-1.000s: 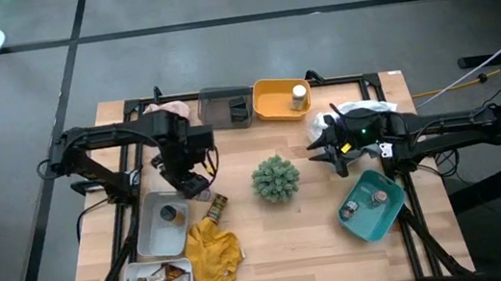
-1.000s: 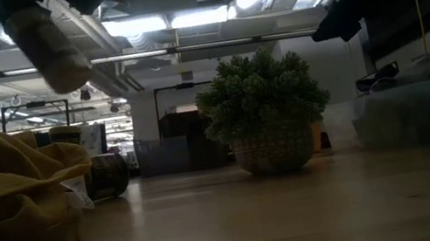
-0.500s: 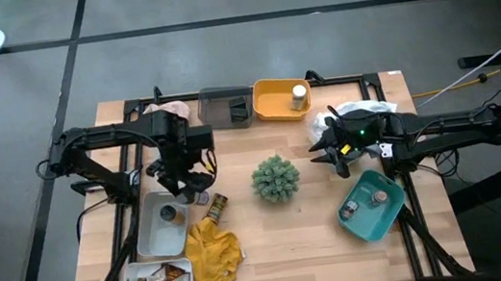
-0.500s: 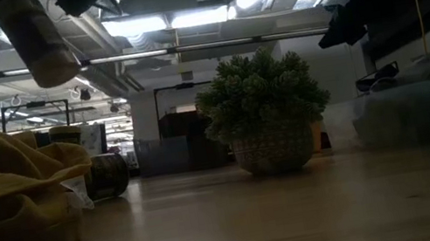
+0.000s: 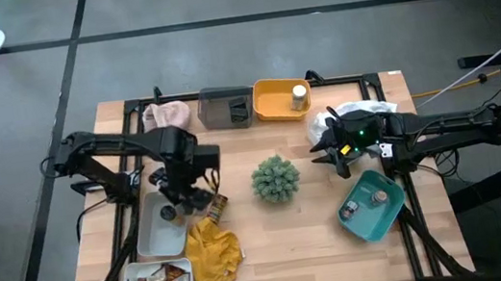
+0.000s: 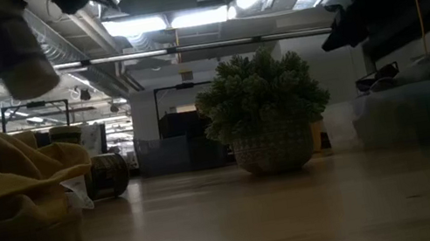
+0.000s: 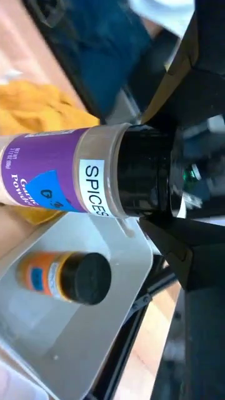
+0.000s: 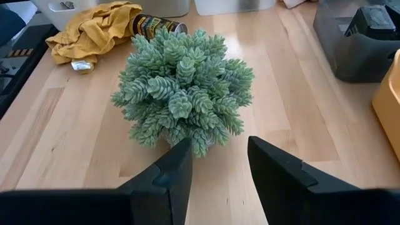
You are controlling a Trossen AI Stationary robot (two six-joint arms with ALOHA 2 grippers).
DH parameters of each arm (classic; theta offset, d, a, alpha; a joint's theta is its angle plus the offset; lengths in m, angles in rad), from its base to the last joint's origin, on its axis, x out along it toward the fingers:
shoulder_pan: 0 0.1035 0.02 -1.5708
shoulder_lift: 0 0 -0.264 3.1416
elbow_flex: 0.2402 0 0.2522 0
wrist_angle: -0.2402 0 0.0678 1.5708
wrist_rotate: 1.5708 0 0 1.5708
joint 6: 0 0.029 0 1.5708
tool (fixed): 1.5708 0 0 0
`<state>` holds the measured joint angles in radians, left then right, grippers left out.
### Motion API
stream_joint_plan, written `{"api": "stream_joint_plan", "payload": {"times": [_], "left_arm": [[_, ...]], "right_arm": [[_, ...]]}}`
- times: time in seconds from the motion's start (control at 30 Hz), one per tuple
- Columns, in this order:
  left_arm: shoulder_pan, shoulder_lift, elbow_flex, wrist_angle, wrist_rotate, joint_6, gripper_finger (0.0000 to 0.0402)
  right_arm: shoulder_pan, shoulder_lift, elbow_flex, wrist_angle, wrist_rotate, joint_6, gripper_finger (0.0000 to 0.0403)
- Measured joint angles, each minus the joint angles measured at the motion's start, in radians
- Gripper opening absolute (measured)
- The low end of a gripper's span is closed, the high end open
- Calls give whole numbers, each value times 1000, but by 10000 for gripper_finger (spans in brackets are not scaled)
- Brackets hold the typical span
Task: Sort spices by type
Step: Put the black spice bottle into the top white bin
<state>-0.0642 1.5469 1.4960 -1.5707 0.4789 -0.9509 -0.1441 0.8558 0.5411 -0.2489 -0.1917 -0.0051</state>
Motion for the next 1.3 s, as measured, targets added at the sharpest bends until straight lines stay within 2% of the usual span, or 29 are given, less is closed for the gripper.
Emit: {"api": "stream_joint_plan", "payload": {"times": [0.23,0.5,0.87,1.0,1.17,1.3], "left_arm": [[-17,0,0,1,-56,10,197],[79,-1,0,0,-169,158,198],[237,-2,0,0,-255,504,198],[274,-2,0,0,-287,584,198],[314,-2,0,0,-291,594,198],[322,-1,0,0,-291,527,198]], "right_arm": [[0,0,0,-3,0,-3,154],[0,0,0,-3,0,-3,154],[0,0,0,-33,0,-3,154],[0,0,0,-55,0,-3,154],[0,0,0,-61,0,-3,154],[0,0,0,-58,0,-3,154]]}}
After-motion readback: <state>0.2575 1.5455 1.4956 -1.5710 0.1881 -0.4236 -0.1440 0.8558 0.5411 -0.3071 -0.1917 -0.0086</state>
